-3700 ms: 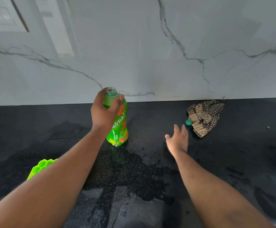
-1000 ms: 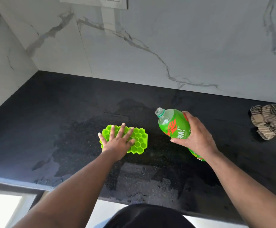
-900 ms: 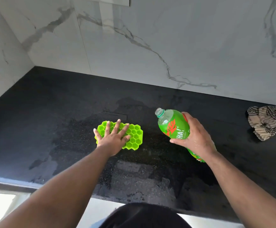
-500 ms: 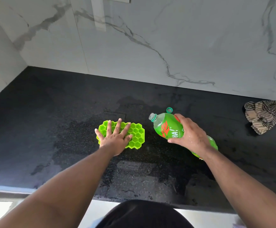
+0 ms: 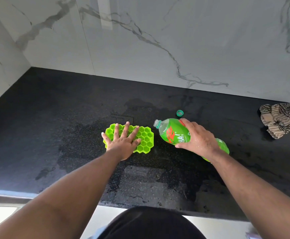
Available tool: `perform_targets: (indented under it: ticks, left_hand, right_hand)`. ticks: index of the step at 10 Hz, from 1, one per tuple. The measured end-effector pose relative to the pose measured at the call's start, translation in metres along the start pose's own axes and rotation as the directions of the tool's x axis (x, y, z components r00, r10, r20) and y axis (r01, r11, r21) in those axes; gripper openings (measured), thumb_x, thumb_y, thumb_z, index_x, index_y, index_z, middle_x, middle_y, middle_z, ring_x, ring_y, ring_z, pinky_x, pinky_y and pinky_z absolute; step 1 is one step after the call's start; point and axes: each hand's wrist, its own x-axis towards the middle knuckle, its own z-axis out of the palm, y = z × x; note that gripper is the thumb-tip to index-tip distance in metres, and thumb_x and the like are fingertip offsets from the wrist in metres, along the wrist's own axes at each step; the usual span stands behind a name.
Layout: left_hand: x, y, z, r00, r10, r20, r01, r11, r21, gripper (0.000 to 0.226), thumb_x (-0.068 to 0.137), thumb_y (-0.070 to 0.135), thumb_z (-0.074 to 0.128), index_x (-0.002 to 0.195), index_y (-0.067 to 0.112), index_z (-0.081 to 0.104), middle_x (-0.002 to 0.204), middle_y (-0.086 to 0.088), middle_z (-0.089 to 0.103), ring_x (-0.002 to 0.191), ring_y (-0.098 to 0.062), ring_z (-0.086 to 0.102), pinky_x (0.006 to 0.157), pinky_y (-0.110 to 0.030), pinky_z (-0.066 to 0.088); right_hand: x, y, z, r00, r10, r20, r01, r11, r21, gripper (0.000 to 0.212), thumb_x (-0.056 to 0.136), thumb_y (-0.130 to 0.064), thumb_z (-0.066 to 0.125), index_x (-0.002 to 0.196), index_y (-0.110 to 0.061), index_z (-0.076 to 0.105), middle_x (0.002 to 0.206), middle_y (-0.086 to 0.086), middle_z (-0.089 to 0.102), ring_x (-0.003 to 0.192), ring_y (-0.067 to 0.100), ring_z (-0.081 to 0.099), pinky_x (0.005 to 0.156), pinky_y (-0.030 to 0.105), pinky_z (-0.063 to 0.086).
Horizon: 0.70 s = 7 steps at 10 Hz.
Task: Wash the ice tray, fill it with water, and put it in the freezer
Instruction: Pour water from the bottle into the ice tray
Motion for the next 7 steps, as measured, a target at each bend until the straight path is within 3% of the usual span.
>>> perform_targets:
  ticks: [7]
  left_hand:
    - [0.003, 0.000, 0.002, 1.000, -0.018, -0.014, 0.018, 1.000, -0.002, 0.059, 0.091, 0.073, 0.005, 0.143, 0.058, -0.020, 0.158, 0.013, -0.030, 0.145, -0.029, -0.029, 0.102, -0.078, -0.012]
  right_hand:
    - [0.014, -0.001, 0.000, 0.998, 0.013, 0.065, -0.013, 1.000, 0.003, 0.100, 0.064, -0.061, 0.075, 0.143, -0.037, 0.019, 0.131, -0.005, 0.048, 0.120, 0.020, 0.049, 0.092, 0.047, 0.048]
